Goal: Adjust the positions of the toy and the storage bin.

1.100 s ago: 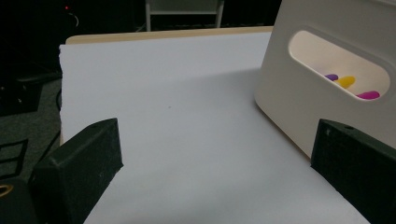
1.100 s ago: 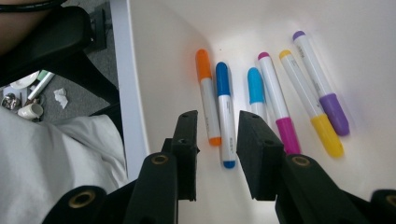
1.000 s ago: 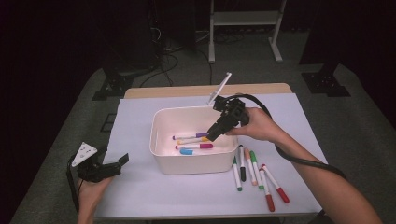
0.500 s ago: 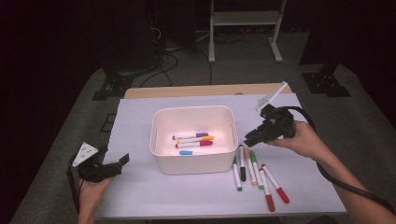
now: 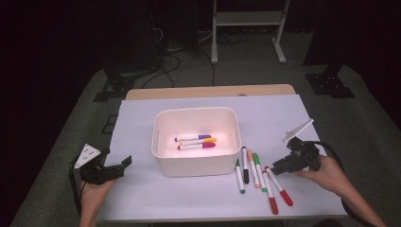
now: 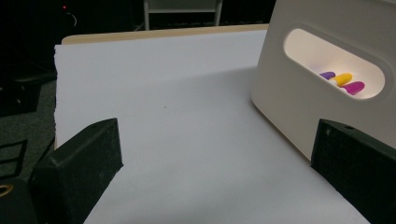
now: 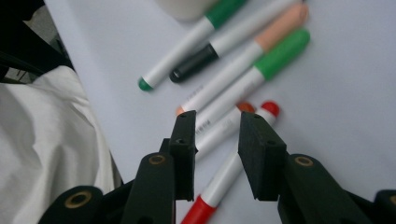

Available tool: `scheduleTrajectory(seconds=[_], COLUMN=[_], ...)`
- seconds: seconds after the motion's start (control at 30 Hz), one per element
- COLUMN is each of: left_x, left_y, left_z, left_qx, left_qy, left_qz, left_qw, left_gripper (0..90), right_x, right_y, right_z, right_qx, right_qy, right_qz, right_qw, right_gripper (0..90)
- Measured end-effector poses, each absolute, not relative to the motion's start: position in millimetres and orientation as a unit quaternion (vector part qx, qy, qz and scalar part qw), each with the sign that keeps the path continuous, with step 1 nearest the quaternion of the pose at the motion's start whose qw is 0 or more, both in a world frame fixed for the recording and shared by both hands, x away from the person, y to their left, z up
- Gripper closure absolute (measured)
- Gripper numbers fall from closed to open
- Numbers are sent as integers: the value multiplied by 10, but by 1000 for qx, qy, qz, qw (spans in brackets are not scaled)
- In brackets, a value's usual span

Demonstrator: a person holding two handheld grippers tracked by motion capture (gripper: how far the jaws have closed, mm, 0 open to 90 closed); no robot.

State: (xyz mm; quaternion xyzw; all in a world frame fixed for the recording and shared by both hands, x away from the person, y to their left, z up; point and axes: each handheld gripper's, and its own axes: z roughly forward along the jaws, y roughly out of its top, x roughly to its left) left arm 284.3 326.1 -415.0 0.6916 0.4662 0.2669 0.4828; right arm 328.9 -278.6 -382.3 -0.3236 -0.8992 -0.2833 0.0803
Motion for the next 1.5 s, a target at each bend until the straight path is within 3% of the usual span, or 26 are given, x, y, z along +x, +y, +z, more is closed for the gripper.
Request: scheduleTrajectory(seconds=[0.27, 0.67, 1.13, 1.4, 1.5], left_x=[2854, 2846, 2845, 2846, 2843], left_y=[3235, 3254, 3249, 3250, 3251], left_z=[-4156, -4153, -4149, -4147, -4145], left_qx=[696, 692, 693, 693, 694], left_qy=[463, 466, 466, 465, 464], left_qz=[263, 264, 265, 265, 265], left_qw=[481, 483, 483, 483, 482], left_gripper=[7, 7, 7, 7, 7], right_x=[3171, 3150, 3160, 3150, 3186], right_y=[-2870, -2785, -2960, -2922, -2978], right_z=[-4151, -4298, -4264, -4287, -4293], right_qx=[-351, -355, -389, -383, -390], right_qy=[-894, -902, -891, -900, -894], right_qz=[-272, -241, -232, -207, -221], right_qw=[68, 44, 18, -7, 16], right_gripper=[633, 616, 750, 747, 753])
